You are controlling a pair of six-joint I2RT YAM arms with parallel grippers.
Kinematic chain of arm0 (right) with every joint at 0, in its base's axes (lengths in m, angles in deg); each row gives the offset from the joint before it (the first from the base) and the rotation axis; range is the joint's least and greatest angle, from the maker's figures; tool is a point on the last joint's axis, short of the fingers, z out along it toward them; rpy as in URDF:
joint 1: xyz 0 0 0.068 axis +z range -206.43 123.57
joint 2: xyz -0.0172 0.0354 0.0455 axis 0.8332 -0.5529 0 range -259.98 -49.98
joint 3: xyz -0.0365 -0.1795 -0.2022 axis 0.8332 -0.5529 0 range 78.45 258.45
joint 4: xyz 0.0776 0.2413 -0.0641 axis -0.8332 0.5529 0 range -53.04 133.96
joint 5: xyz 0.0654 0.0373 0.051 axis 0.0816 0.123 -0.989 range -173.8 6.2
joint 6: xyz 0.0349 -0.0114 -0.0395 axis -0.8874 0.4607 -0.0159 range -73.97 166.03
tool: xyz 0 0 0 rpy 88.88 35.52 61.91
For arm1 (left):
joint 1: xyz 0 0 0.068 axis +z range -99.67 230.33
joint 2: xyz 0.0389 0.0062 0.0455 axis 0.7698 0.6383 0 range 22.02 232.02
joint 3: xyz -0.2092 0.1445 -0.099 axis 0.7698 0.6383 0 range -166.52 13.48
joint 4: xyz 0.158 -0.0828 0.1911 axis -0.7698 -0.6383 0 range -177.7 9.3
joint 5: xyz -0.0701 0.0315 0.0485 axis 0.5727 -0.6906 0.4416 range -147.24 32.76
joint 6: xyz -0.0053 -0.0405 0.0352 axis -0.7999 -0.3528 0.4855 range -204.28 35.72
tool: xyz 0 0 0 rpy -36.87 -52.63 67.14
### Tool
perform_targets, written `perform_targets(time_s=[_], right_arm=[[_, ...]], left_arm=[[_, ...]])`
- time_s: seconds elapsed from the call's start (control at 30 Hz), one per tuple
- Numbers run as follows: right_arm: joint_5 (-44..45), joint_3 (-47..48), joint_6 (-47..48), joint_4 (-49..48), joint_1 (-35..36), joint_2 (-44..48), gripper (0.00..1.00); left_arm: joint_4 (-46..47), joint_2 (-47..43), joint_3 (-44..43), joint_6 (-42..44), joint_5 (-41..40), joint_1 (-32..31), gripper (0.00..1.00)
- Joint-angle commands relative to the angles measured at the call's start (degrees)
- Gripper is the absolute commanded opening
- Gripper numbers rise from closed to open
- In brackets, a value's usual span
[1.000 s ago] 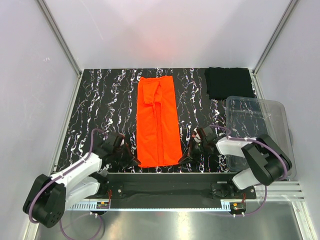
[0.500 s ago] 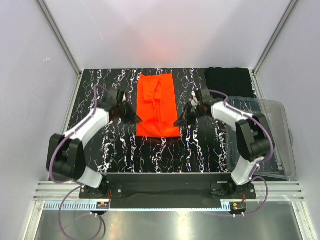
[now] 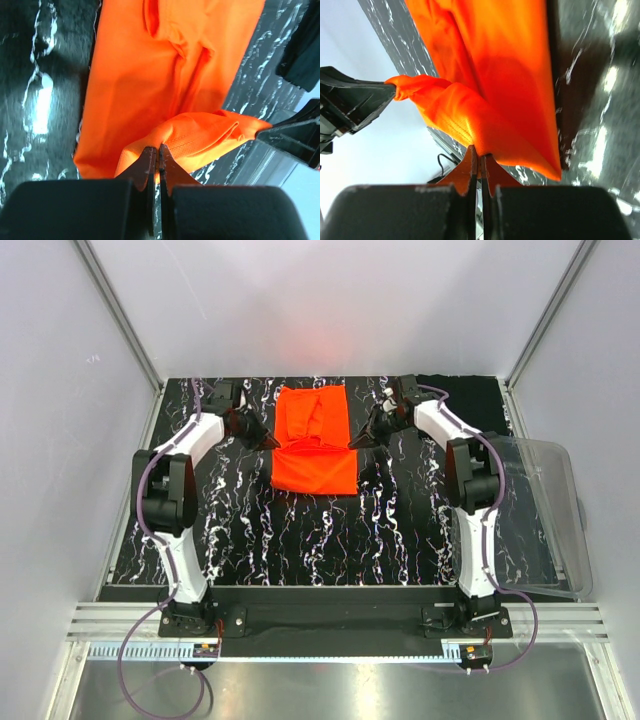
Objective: Fold and stack the t-shirts
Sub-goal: Fold the tshirt
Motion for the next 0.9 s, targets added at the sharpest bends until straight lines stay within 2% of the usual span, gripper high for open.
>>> perform_targets(time_s=[0.0,0.4,0.87], right_arm=[[-4.1,5.8,0.4,2.9,-0.7,-3.0,0.0],[-7.3,17.1,0.2,4.8,-0.8,-12.3,0.0],[-9.0,30.5,-3.7,5.5,-0.9,-20.0,0.01]], left_arm=[[0.3,2.4,-5.6,2.8,3.4,0.3,0.0],[0.4,11.2,-12.3,3.5,5.9,1.8,0.01],[0.4,15.6,-18.0,2.8,7.1,2.7,0.04]])
